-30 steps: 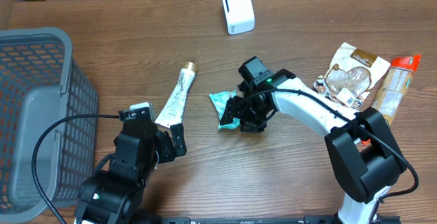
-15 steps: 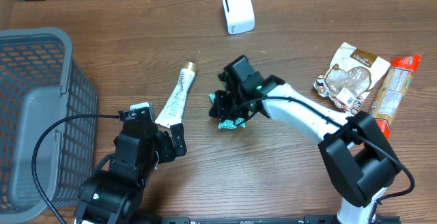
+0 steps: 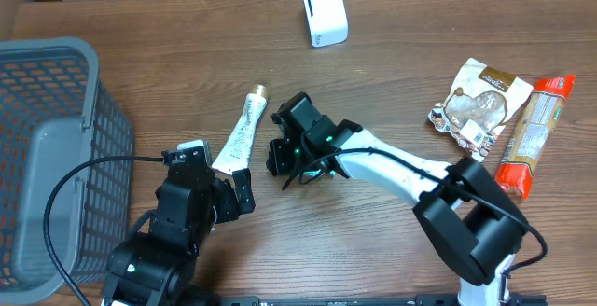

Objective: Scan the item barcode

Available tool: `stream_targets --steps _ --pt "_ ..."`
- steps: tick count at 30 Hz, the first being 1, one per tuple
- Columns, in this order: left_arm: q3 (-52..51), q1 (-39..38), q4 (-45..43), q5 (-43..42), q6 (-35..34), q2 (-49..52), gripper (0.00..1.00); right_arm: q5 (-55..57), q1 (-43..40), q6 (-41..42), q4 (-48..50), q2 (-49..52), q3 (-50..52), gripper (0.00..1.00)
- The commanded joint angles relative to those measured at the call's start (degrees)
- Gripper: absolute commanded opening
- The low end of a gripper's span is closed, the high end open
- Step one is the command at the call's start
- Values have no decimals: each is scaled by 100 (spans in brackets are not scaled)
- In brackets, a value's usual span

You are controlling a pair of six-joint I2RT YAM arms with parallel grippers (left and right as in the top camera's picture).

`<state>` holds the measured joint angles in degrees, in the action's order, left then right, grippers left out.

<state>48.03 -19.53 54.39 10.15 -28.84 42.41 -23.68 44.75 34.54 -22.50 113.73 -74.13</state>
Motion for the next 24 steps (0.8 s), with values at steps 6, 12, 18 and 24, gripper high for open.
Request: stream_targets --steps 6,12,18,24 --pt "0 0 -20 76 -96 -4 100 74 57 -28 -186 203 -11 6" --pt "0 0 -22 76 -96 -4 100 85 55 -28 -472 203 -11 5" --pt "0 0 -20 76 -96 -4 100 378 -15 -28 -789 201 -11 4" --pt "0 0 -22 76 -96 -4 100 461 -422 -94 -1182 201 -11 4"
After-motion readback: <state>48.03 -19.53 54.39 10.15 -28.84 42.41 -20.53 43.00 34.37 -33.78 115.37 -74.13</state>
